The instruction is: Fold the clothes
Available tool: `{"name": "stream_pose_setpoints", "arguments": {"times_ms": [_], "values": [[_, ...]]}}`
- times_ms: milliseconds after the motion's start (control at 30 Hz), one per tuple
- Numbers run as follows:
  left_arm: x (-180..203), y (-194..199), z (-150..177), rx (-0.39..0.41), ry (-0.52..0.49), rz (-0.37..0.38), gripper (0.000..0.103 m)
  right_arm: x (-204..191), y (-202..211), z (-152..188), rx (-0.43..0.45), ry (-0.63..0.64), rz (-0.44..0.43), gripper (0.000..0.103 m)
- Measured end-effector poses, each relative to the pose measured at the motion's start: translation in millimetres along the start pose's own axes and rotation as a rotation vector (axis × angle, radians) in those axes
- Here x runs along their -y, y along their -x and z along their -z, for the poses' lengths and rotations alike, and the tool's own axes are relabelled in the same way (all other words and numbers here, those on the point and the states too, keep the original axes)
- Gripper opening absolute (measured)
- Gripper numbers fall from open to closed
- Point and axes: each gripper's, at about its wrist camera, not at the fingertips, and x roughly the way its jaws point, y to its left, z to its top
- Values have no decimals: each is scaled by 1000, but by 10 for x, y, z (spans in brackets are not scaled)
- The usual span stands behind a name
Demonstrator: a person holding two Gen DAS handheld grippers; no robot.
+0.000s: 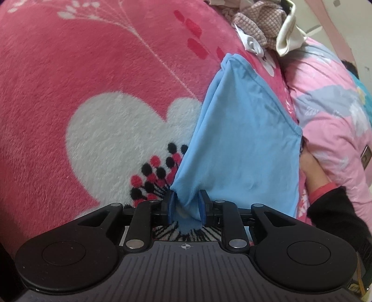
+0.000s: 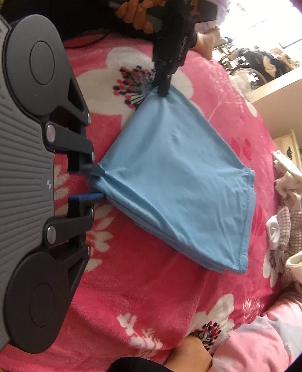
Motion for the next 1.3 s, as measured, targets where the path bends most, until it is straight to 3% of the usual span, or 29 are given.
{"name": "stream_pose_setpoints", "arguments": {"times_ms": [367, 567, 633, 800, 933, 1033, 1133, 1200, 1300], "values": [[21, -2, 34, 3, -49, -31, 20, 9, 186, 88, 1, 56, 82, 2], [25, 14, 64, 3, -45, -32, 19, 289, 153, 161, -60, -83, 112, 0], [16, 38, 59, -2, -34, -29, 20, 298, 217, 118, -29, -89, 105, 0], [34, 219, 38, 37, -24, -77, 26, -23, 342, -89, 118, 69, 61, 1], [55, 434, 35, 137, -25, -159, 27, -164, 164, -135, 115, 134, 45, 1], [144, 540, 46, 214, -66, -209, 27, -11, -40, -34, -2, 71, 76, 2], [338, 526, 95, 238, -162, -168, 27, 192, -24, 47, -58, -22, 95, 4], [493, 448, 150, 210, -234, -117, 29, 247, 61, 35, -36, -44, 105, 4], [705, 259, 257, 165, -357, -162, 30, 178, 183, -75, 56, -23, 70, 4]]}}
